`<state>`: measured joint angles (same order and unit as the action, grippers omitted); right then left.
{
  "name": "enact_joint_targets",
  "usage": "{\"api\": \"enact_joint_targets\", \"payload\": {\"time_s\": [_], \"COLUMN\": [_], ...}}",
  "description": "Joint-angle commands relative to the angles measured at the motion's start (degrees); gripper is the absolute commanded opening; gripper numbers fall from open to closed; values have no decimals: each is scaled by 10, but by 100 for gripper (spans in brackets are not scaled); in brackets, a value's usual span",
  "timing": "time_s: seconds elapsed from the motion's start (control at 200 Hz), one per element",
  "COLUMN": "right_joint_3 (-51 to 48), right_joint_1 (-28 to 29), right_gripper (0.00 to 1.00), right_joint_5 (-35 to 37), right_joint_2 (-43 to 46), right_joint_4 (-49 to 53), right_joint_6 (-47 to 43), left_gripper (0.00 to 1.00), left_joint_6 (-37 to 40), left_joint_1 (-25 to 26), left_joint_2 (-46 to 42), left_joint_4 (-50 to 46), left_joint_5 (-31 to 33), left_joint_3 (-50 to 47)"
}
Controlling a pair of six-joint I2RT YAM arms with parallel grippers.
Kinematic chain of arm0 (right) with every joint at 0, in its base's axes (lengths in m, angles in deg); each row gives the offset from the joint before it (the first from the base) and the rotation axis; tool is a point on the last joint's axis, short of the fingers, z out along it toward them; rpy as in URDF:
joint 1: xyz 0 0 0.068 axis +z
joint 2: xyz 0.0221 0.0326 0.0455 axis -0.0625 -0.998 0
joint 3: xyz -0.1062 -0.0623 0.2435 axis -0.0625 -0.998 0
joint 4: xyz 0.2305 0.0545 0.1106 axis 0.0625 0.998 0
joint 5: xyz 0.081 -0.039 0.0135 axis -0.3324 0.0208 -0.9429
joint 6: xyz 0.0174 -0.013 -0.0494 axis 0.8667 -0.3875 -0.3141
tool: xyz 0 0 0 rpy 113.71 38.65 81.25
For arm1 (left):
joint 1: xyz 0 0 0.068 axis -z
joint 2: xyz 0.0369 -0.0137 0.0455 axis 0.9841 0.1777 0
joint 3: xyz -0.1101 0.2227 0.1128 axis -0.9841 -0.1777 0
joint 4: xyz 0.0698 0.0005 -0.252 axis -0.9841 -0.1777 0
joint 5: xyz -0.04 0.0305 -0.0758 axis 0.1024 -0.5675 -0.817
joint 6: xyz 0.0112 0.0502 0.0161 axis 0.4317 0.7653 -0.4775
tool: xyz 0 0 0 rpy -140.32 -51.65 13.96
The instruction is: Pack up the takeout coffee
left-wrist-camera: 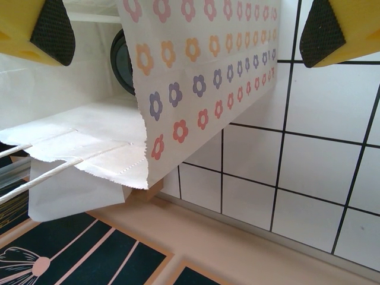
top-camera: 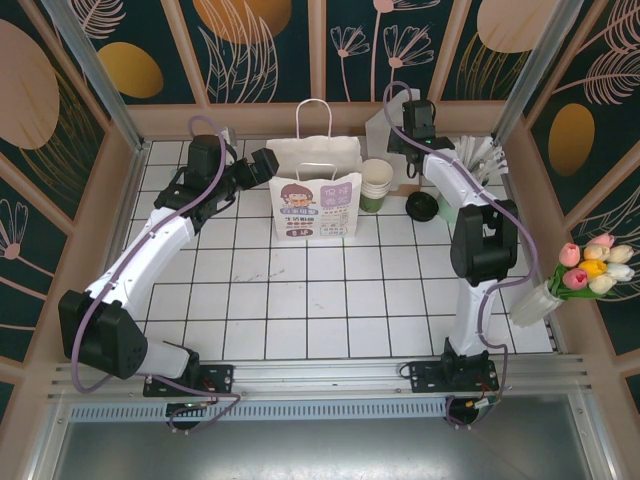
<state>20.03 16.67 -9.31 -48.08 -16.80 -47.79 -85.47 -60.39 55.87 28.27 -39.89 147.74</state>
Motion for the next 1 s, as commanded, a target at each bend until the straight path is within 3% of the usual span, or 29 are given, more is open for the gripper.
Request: {"api": "enact_joint_targets", "payload": {"time_s": [0.0,0.325,0.781,0.996], "right_joint_3": [-14,-20,-44,-28], "right_joint_1": [-3,-4,-5,-5], "right_gripper": [0,0,0,0], "right_joint_5": [16,23,-18,-21], "right_joint_2": [39,109,199,201], "right_joint_4": [-37,-67,-87,-60], "right_joint_6": [-2,0,-80,-69], "left_gripper": [99,99,99,99], "left_joint_6": [6,13,39,74], "left_joint_1": [-4,-4,-4,-4], "left_joint_2": [-14,-17,-34,-45], "left_joint_4": [4,4,10,24], "left_joint_5": [-2,2,1,-55], "left_joint_3": [-4,-4,-6,-2]}}
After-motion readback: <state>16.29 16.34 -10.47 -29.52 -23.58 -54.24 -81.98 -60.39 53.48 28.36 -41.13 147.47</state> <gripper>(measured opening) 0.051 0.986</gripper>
